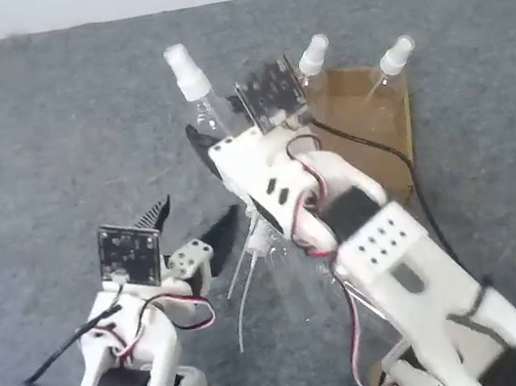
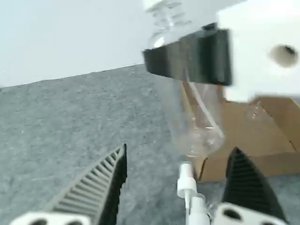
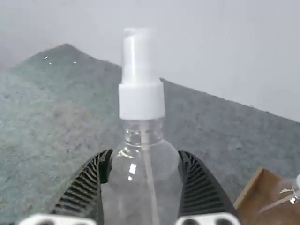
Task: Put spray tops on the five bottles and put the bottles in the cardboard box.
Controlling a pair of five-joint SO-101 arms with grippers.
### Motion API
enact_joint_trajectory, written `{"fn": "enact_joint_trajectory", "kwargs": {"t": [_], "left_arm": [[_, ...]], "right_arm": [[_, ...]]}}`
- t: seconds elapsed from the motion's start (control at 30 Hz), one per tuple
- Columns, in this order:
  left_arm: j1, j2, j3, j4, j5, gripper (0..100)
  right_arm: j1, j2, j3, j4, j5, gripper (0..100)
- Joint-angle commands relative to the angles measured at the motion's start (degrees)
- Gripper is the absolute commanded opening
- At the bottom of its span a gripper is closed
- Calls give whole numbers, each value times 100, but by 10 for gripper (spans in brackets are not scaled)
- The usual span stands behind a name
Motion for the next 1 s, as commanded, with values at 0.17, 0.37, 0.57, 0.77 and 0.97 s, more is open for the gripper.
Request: {"fn": "enact_joint_trajectory", "kwargs": {"t": [0.17,0.37,0.57,0.77,0.97], "left_arm": [[185,-211,75,-44,-53,330],[211,-211,92,-35,-53,330],[229,-220,136,-44,-62,330],[229,-220,136,-26,-62,330],[229,-229,136,-26,-62,330]], "right_arm": [[-356,4,-1248,1569,-176,6],[-576,-752,-1275,2448,-149,6],[-558,-1095,-1275,2870,-149,6],[-549,-1112,-1275,2967,-141,6],[22,-1112,-1301,2932,-141,6]]}}
